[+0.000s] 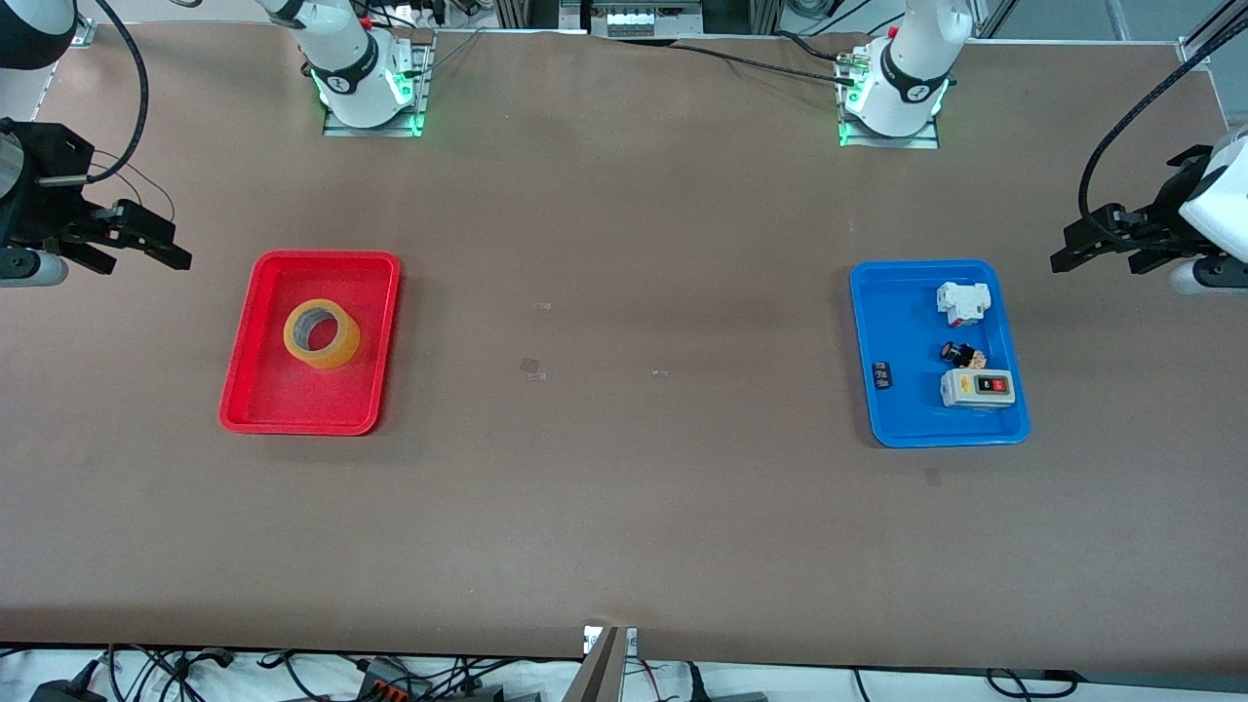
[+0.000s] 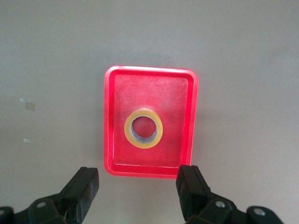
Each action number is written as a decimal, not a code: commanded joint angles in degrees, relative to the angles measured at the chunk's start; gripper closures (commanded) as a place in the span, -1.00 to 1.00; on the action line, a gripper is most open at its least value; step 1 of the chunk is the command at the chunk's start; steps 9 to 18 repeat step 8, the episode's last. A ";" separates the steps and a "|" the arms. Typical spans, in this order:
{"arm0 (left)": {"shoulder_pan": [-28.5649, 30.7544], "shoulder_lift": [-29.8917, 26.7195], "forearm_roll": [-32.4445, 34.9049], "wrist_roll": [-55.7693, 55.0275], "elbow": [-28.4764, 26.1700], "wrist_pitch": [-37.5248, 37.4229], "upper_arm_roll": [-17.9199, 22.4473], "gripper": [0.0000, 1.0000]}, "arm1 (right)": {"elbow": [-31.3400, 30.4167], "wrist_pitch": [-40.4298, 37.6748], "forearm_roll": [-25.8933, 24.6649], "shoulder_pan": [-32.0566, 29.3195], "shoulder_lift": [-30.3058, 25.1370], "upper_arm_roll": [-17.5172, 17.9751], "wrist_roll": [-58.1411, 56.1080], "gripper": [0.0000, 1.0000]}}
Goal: Place and move tape with both arms
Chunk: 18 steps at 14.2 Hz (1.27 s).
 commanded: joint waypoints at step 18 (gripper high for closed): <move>-0.36 0.35 1.47 -0.81 0.78 -0.09 -0.27 -1.00 | -0.99 -0.97 -0.02 -0.32 -1.83 0.24 -0.73 -1.00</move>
